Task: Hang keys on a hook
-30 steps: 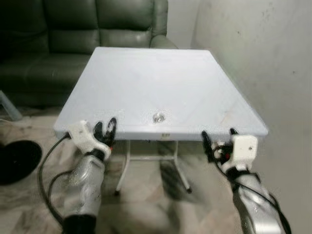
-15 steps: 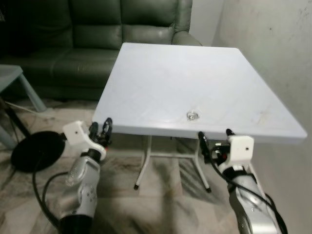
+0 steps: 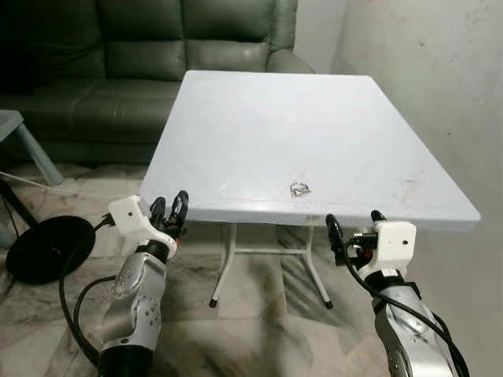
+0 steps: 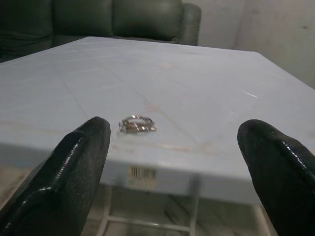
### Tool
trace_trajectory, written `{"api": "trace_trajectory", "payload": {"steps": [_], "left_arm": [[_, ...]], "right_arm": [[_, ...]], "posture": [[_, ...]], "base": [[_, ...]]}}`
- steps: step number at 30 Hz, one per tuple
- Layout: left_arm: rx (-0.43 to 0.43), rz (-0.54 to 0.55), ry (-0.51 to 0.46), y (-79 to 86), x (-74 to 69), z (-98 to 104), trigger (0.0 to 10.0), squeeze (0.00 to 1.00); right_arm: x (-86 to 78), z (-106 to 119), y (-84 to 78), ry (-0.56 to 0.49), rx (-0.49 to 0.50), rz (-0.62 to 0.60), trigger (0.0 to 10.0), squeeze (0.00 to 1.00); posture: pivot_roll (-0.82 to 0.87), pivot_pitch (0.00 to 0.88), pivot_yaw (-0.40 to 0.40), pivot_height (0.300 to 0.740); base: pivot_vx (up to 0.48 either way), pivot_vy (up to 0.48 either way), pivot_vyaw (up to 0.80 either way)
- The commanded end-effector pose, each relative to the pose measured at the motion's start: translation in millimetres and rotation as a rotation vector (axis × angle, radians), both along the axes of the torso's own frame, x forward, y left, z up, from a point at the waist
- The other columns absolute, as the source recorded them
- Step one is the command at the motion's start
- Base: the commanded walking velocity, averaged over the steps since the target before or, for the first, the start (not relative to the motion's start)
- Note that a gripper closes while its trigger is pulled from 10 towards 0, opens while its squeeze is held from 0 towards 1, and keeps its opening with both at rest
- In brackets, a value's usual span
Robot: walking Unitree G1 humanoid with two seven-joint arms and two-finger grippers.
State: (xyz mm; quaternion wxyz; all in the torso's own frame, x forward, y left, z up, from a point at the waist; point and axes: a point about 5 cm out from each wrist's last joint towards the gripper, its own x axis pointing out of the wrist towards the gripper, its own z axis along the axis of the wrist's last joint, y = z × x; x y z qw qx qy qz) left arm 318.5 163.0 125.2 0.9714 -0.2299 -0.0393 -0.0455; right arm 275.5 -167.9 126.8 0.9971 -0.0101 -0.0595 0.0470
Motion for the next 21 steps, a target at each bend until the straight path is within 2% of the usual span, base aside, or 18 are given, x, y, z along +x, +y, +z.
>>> {"api": "trace_trajectory", "payload": {"steps": [1, 11, 21], "left_arm": [[0.018, -0.008, 0.001, 0.0, -0.1, 1.5, 10.0, 0.0], [0.025, -0.016, 0.005, -2.7, -0.1, 1.5, 10.0, 0.0], [0.027, -0.024, -0.012, -9.2, -1.7, 3.4, 10.0, 0.0]], "right_arm": [[0.2, 3.2, 0.0, -0.007, 0.005, -0.004, 10.0, 0.0], [-0.2, 2.4, 0.2, -0.004, 0.003, -0.002, 10.0, 0.0], [-2.0, -0.2, 0.3, 0.006, 0.0, 0.002, 10.0, 0.0]], "posture": [[0.02, 0.074, -0.02, 0.74], [0.03, 0.072, -0.02, 0.74], [0.03, 0.077, -0.018, 0.74]], "base": [[0.36, 0.0, 0.0], [0.336, 0.0, 0.0], [0.0, 0.0, 0.0]]}}
